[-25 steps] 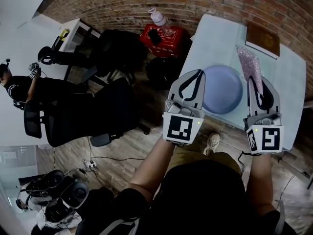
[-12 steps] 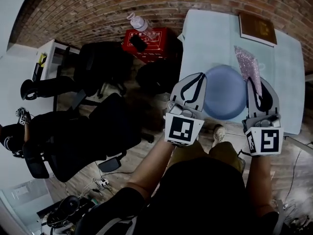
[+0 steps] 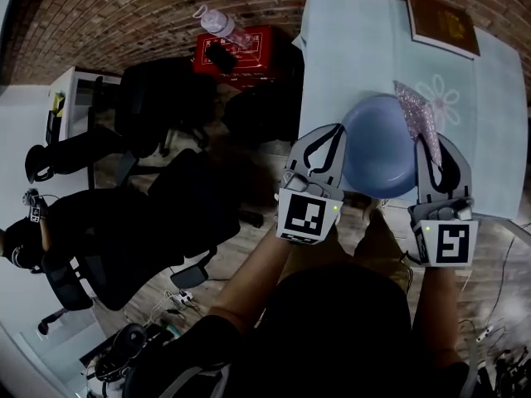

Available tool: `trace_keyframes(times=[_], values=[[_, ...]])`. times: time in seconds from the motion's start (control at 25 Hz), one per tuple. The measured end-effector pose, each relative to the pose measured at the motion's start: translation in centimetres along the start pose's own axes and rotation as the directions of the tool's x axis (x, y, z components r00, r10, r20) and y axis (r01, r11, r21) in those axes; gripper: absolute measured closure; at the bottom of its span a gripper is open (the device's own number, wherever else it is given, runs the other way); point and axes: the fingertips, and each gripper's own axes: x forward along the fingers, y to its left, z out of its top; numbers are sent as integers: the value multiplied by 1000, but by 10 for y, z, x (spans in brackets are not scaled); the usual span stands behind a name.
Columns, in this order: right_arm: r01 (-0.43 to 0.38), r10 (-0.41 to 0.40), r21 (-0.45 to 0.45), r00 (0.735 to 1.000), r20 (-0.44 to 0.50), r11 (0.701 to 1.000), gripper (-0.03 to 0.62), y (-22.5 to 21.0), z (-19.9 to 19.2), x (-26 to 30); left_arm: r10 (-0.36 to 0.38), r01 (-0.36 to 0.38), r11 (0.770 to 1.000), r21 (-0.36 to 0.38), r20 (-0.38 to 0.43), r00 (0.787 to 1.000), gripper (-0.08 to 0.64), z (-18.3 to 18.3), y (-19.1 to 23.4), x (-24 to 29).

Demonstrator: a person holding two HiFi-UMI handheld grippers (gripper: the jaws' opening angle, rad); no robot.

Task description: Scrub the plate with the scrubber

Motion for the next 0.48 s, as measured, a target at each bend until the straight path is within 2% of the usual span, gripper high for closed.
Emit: trace_keyframes(times=[0.24, 0.48], values=[[-40, 39, -6, 995, -91, 999, 503, -13, -57, -3, 28, -36, 998, -52, -135, 990, 532, -59, -2, 12], [-94, 95, 12, 983, -158, 996, 503, -13, -97, 1, -11, -15, 995, -100, -250, 968, 532, -107, -20, 16]])
